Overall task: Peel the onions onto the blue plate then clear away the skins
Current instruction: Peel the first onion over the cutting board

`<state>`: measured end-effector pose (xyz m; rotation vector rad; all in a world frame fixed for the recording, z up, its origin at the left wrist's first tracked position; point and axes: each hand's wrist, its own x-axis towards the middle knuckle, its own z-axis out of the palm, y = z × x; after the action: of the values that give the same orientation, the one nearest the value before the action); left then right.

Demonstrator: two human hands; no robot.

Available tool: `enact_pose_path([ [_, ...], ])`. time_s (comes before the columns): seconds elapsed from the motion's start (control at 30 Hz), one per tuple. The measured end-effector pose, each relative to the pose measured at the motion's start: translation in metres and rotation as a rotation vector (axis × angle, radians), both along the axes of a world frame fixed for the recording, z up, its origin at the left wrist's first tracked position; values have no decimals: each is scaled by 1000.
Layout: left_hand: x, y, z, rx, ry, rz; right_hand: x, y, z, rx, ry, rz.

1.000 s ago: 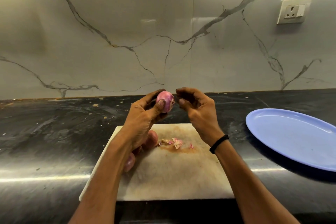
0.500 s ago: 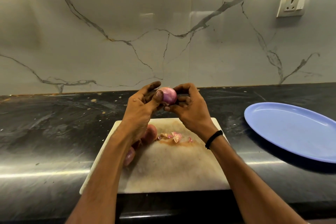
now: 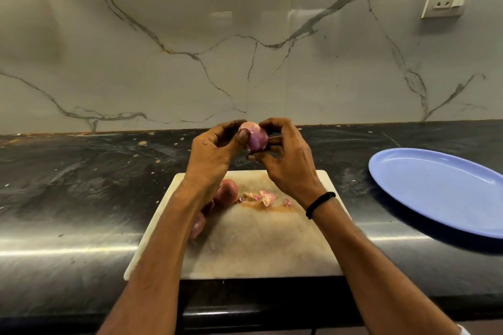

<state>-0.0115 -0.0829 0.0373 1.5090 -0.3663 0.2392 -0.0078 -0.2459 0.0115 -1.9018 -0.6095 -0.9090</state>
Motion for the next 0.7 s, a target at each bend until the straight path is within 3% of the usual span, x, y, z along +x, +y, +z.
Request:
enact_pose_path([
  [0.7, -3, 6, 3, 123, -50, -69, 2, 0, -2, -77, -119, 16],
])
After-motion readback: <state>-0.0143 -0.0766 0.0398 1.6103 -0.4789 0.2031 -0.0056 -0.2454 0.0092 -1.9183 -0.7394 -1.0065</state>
